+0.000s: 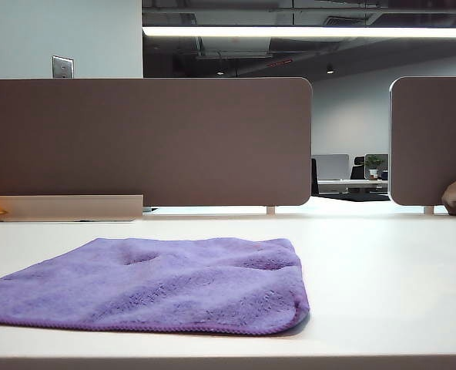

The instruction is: Fold the bottom of the cloth upward, then fold it vertically to form a square shape.

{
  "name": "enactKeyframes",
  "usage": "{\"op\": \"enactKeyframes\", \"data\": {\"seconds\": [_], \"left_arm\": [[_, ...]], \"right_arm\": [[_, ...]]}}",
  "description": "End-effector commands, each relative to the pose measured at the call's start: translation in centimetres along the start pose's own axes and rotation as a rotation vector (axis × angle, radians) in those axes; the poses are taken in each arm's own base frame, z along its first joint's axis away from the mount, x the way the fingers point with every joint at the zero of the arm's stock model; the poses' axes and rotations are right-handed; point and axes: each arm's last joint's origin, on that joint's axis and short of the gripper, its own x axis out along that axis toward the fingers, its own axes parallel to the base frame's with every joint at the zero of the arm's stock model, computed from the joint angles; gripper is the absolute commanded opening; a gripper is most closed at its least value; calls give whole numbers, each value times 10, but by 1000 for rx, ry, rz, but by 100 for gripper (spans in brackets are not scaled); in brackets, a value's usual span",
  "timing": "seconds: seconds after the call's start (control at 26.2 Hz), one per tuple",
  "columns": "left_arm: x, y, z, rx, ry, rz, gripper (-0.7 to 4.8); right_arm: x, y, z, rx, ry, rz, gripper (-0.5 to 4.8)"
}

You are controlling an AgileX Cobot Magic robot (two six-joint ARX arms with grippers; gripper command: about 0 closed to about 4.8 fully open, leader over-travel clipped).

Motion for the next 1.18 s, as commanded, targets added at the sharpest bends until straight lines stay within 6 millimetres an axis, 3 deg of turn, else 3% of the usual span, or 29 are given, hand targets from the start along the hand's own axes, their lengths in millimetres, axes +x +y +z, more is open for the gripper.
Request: {"op": "enactKeyframes", "data": {"seconds": [0.04,0.27,0.53,0.73,0.88,0.96,1.18], "left_arm": [[0,0,0,-3,1,-2,-4],[0,0,0,-4,1,-3,-4],[0,0,0,-6,0,-9,-4],[-1,-5,4,-81,-38,-168,-4],[-6,-7,24,-177,-143,-258,-4],[-15,-7,45,-250,-192,-295,-4],[-30,-11,74,-341,-242,-407,-4]], "right_arm": [[0,2,-1,15,-4,76,-6],[0,6,-1,35,6,213,-6],[0,6,-2,31,8,202,-5],[0,6,-1,37,5,210,-6],[-2,7,5,82,-14,237,-6],[-6,6,19,109,-51,266,-6],[-18,5,51,131,-147,390,-6]]}}
